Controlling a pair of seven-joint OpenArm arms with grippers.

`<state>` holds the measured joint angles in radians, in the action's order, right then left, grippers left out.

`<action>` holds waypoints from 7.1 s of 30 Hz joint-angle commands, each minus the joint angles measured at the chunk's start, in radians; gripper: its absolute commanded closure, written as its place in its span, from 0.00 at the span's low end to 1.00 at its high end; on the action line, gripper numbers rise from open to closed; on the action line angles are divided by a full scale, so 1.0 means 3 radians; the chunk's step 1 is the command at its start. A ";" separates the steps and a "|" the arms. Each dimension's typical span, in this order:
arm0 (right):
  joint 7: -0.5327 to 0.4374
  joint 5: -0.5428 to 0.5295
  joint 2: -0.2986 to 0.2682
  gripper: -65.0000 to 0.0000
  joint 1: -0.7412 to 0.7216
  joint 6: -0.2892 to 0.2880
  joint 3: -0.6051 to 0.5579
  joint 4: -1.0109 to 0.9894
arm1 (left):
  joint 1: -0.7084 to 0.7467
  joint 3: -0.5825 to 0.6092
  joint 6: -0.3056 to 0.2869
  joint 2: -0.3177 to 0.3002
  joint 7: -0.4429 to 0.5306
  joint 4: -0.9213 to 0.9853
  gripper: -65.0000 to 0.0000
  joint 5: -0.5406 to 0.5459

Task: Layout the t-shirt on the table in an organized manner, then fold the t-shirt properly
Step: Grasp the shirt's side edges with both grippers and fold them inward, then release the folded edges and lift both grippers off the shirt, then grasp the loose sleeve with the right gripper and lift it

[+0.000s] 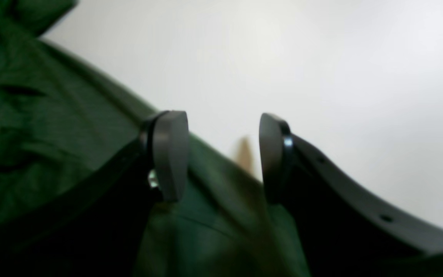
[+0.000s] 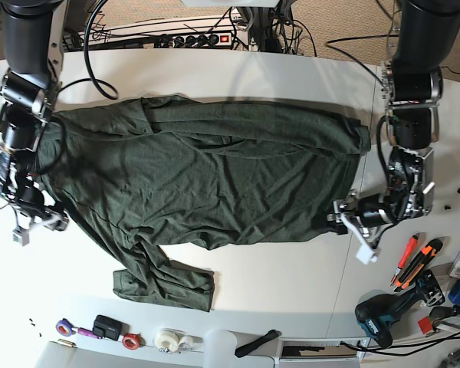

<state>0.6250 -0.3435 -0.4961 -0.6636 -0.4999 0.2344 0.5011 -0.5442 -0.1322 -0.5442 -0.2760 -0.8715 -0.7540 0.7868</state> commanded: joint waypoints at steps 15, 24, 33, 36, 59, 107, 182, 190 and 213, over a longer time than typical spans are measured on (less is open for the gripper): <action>-0.0959 0.0608 0.0019 0.55 -0.0116 0.0015 0.0010 0.0045 | -0.0120 -0.0004 0.0107 0.0008 0.0502 -0.0039 1.00 -0.0509; -0.1115 0.1484 0.0022 0.55 -0.0036 0.0390 0.0006 0.0043 | -0.0136 -0.0004 0.0106 -0.0066 0.0518 -0.0039 1.00 -0.0481; -0.1265 0.1461 0.0289 0.48 0.0343 0.0272 0.0006 0.0043 | -0.0136 -0.0004 0.0104 -0.0066 0.0516 -0.0039 1.00 -0.0456; -0.1247 0.1338 0.0384 0.48 0.0376 0.0239 0.0006 0.0043 | -0.0136 -0.0004 0.0106 -0.0065 0.0516 -0.0039 1.00 -0.0455; -0.0930 0.0718 0.0518 0.48 0.0383 -0.0322 0.0006 0.0047 | -0.0134 -0.0003 0.0104 0.0140 0.0515 -0.0039 1.00 -0.0458; 0.0704 -0.0977 0.0062 1.00 0.1835 -0.0661 0.0889 0.2682 | 0.0829 -0.0596 -0.0513 -0.0465 -0.1484 -0.1282 1.00 0.2101; -0.1212 0.0961 0.0842 0.51 0.0014 0.0454 -0.0170 0.0249 | 0.1170 -0.1235 -0.0513 -0.0585 -0.1459 -0.1873 0.53 0.2065; -0.0916 0.0762 0.0844 0.51 0.0067 0.0502 -0.0172 0.0248 | 0.1169 -0.1235 -0.0513 -0.0585 -0.1456 -0.1873 0.53 0.2065; 0.0071 -0.0832 0.0843 1.00 0.0497 -0.0661 -0.0086 0.1176 | 0.1169 -0.1235 -0.0513 -0.0576 -0.1431 -0.1873 0.53 0.2065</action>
<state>0.6910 -0.5716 -0.2199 -0.4698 -0.6815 0.2016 0.8371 -0.1745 -0.4961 -0.6933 -0.4297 -1.3228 -1.3010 1.3781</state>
